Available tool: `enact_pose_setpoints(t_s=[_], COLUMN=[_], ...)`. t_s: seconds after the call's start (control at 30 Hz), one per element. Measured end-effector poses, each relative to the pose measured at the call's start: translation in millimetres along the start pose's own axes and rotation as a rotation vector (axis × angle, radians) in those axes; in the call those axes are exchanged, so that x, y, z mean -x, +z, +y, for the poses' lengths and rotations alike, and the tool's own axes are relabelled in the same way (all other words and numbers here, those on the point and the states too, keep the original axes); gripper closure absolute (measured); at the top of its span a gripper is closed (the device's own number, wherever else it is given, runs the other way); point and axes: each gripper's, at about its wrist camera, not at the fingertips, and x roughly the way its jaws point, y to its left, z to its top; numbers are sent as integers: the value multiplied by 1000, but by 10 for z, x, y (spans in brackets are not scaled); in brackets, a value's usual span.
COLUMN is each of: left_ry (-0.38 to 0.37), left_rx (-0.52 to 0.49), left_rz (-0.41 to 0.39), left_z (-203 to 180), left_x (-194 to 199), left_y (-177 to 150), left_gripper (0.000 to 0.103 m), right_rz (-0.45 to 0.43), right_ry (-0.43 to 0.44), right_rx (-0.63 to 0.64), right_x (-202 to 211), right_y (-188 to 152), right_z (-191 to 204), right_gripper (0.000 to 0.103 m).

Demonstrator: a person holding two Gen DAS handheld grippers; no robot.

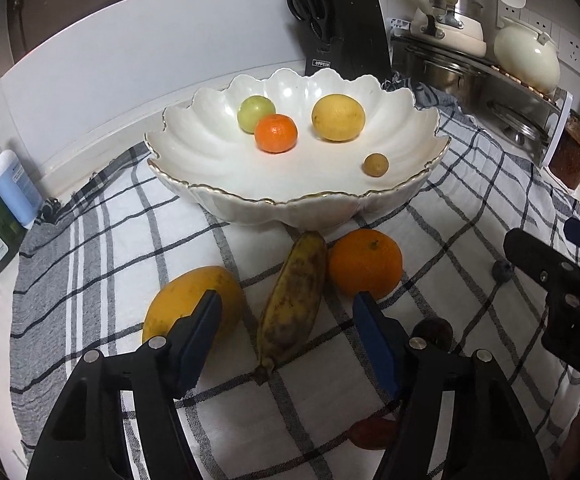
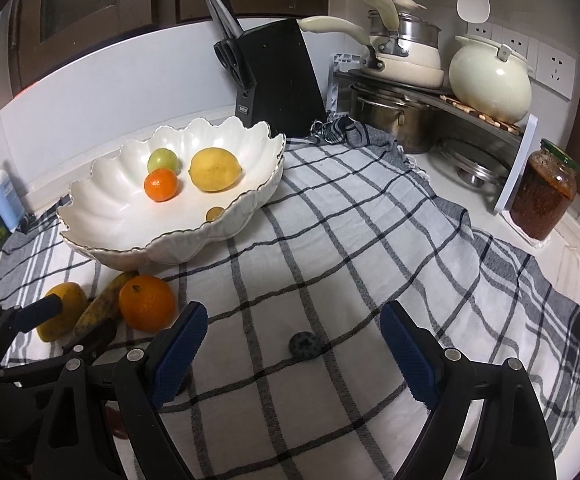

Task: Organize fruits
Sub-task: 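Close the left tool on the banana while the right tool grasps the small dark berry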

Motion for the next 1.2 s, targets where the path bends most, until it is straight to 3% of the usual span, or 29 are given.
enact_pose_setpoints(t_s=[0.53,0.6,0.77,0.93,1.07,1.2], left_ry=[-38,-35,-44,-50,-47,-52], left_rx=[14,12,21,34,46,44], left_rz=[43,46,55,57,52,52], left_z=[12,13,11,15,48,53], left_x=[-166,-193,-259,-303,-309,-312], left_y=[-37,-21,-23,-28,-18,-21], left_gripper=[48,49,52,56,66,67], right_rz=[20,16,32,39,57,80], right_ry=[-8,-14,-10,-28,-34,-20], right_rx=[7,14,17,28,28,19], right_x=[-51,-57,-131,-198,-257,-330], right_y=[-70,-79,-123,-153,-183,-216], right_z=[22,27,-1,-17,-28,-41], right_gripper=[14,18,39,49,56,66])
